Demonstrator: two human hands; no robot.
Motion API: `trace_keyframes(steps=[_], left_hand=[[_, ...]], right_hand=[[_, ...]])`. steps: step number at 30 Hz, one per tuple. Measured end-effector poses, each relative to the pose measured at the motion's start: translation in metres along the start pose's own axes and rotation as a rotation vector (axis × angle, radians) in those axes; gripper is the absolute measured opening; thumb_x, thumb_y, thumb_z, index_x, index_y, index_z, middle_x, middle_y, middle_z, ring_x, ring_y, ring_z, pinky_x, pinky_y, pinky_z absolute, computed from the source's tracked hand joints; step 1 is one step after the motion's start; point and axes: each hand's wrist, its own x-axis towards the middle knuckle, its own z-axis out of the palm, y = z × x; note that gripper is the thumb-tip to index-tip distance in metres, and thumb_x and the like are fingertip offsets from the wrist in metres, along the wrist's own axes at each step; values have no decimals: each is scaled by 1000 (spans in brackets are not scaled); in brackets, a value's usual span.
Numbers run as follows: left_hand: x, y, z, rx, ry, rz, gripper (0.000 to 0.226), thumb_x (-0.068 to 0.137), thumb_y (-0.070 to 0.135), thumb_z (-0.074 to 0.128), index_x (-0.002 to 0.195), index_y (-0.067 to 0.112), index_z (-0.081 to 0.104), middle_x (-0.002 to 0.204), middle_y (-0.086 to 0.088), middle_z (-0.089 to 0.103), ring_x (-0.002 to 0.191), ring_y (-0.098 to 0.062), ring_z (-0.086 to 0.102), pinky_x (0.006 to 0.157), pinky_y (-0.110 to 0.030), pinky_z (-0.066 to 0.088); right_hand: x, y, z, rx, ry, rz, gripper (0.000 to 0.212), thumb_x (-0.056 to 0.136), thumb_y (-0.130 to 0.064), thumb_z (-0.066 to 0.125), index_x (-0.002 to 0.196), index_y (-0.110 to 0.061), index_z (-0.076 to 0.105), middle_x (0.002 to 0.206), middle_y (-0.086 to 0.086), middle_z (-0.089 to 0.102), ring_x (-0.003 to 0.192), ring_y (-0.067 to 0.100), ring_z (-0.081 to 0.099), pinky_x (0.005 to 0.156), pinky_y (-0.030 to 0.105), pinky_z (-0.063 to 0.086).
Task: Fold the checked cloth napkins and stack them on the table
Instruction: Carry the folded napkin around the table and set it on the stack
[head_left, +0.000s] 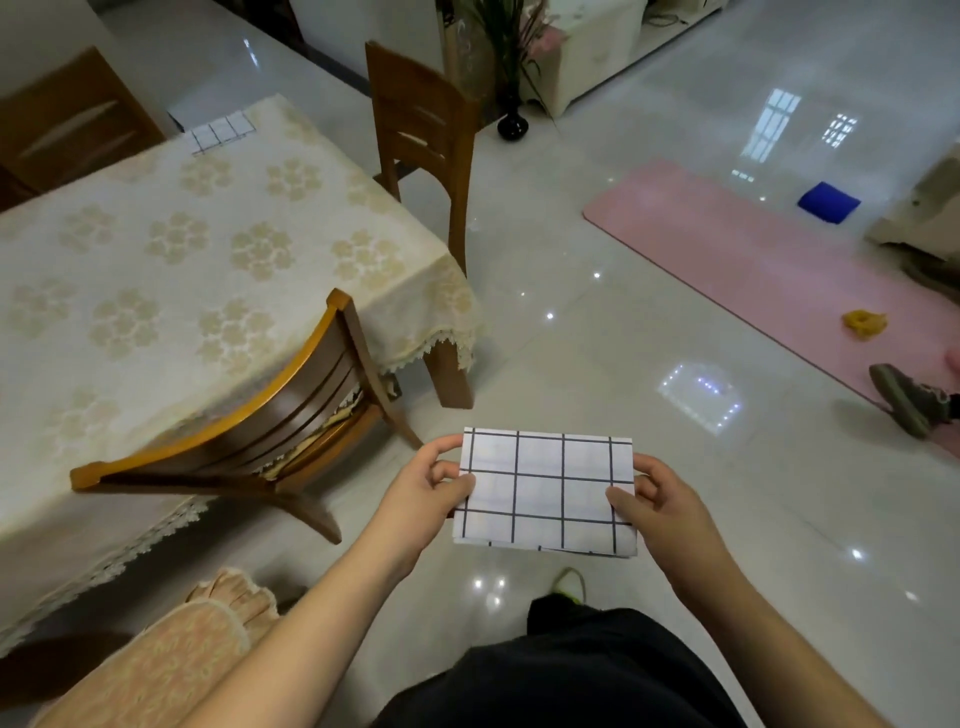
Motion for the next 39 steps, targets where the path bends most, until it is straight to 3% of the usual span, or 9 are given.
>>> trace_keyframes(steps=[5,14,18,23,27,29,32,35,39], left_hand=[[44,46,21,-17,58,38,42,93,12,62,130,30,53,77,2,68,91,-23,71,96,-42,51],[122,90,21,-127,142,15,41,93,6,60,129,25,55,86,-13,70,93,-32,70,91,-43,53],[170,113,8,-156,154,39,39,93,6,60,127,24,57,85,-13,70,92,-32,70,91,-43,52],[246,152,-11,-182,141,48,40,93,3,59,126,26,57,73,-4,67,75,-21,68,65,-37,51],[297,189,-22,-195,110,80,43,92,2,60,128,25,57,74,-3,65,82,-23,68,87,-44,54],[320,207,-27,-161,102,98,42,91,2,61,126,25,57,75,-2,67,81,-21,69,88,-42,54],[353,230,-32,-125,91,112,42,90,1,62,126,25,59,70,1,65,76,-16,67,89,-44,53],[387,245,-30,-134,108,121,43,90,1,63,125,26,60,71,0,64,79,-21,67,91,-48,53],[432,264,-19,-112,147,110,43,91,3,63,126,28,59,74,-3,63,84,-24,67,90,-41,53]], right_hand=[[62,-47,-28,-18,-38,-29,31,93,-1,59,120,-16,59,98,2,75,80,6,71,60,12,50],[155,-98,-31,-99,-82,-23,29,92,-7,62,117,-22,61,95,-3,75,85,7,71,70,21,55],[205,-123,-19,-113,-94,-33,31,92,-10,62,117,-28,58,98,-5,74,85,3,70,65,15,54],[272,-171,-6,-113,-88,-56,32,93,-10,62,116,-32,57,97,-6,75,85,5,71,67,15,54],[317,-211,-1,-107,-40,-83,31,93,-10,62,104,-38,56,85,-13,75,79,2,70,61,12,51],[339,-226,-1,-126,-25,-90,31,93,-11,62,101,-40,54,79,-13,73,75,-2,68,59,10,49],[370,-244,-1,-158,-19,-100,32,93,-15,62,114,-38,54,72,-14,69,76,2,67,70,17,49],[404,-257,-4,-167,-20,-126,30,94,-13,62,112,-36,53,55,-19,56,64,-4,60,63,10,46],[452,-274,-16,-170,-15,-124,30,92,-13,64,113,-32,56,60,-9,48,63,4,54,60,10,44]])
